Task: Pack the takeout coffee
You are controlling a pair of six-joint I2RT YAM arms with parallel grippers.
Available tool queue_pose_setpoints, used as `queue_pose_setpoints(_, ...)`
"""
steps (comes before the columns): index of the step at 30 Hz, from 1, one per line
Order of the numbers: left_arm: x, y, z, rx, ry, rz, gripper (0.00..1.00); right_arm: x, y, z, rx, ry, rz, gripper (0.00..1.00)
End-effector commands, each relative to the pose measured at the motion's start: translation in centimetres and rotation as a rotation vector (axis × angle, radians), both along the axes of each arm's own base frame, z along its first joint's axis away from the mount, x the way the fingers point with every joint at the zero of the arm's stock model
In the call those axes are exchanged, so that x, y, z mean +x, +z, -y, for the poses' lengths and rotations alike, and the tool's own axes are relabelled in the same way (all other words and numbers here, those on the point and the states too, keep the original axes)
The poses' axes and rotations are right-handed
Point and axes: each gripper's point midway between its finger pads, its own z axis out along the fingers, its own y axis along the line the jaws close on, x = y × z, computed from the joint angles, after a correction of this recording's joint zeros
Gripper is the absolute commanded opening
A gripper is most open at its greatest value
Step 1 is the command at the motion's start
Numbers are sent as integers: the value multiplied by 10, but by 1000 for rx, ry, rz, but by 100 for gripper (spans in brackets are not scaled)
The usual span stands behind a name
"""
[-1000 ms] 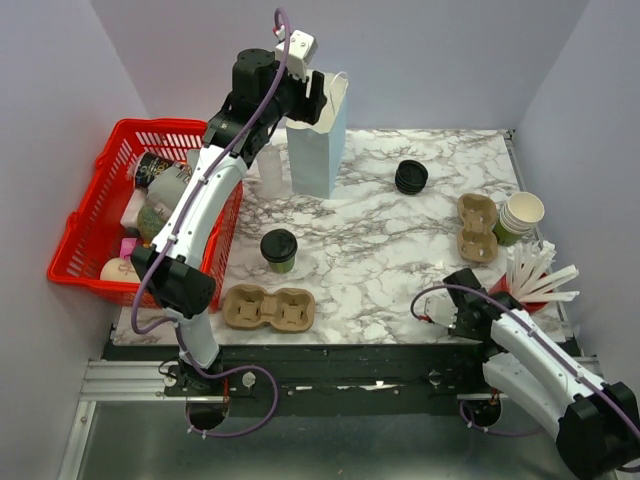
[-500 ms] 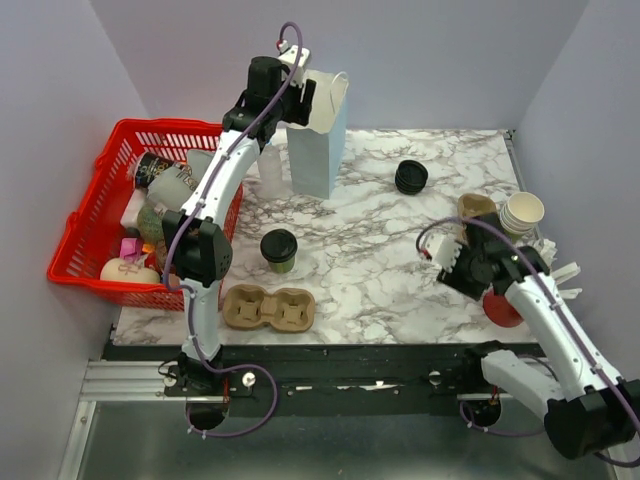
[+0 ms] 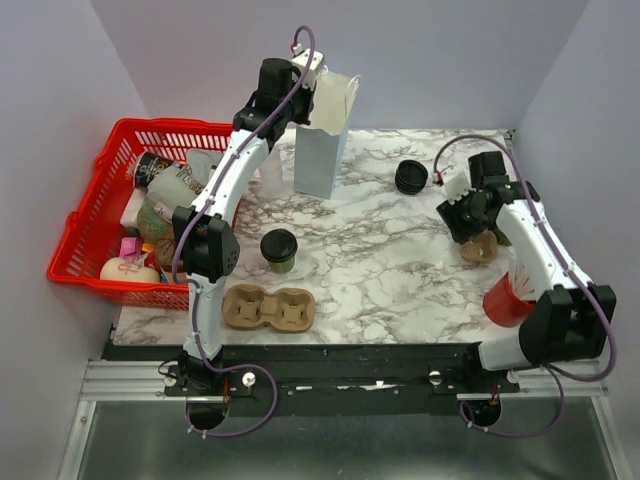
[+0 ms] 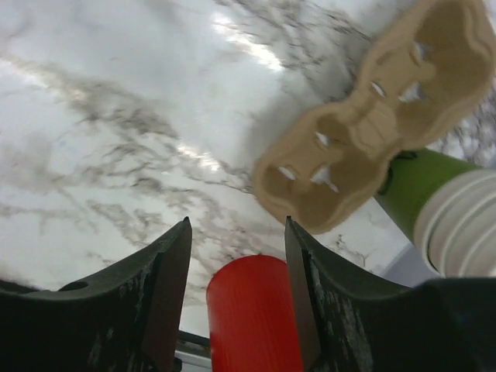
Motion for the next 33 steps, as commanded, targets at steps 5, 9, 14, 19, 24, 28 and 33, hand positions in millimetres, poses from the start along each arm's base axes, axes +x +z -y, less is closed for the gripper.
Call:
queue_pose_setpoints(5, -13, 1, 2, -35, -64, -41, 0, 51, -1, 58, -37, -281, 24, 59)
queue_pose_setpoints(9, -26, 18, 4, -62, -89, -40, 0, 75, -7, 62, -42, -331, 41, 55)
queue_pose_setpoints(14, -49, 30, 13, -127, -148, -70, 0, 93, -26, 72, -65, -383, 4, 59)
queue_pose_setpoints(19, -84, 47, 30, -198, -289, -92, 0, 93, -43, 79, -58, -405, -55, 57)
queue_pose_setpoints(24, -102, 55, 31, -205, -299, -102, 0, 84, -59, 82, -44, -419, -111, 55)
queue_pose_setpoints(28, -109, 56, 29, -206, -301, -110, 0, 85, -67, 87, -45, -426, -128, 53)
queue_pose_setpoints(33, -114, 57, 30, -212, -302, -120, 0, 92, -70, 96, -47, -442, -132, 52)
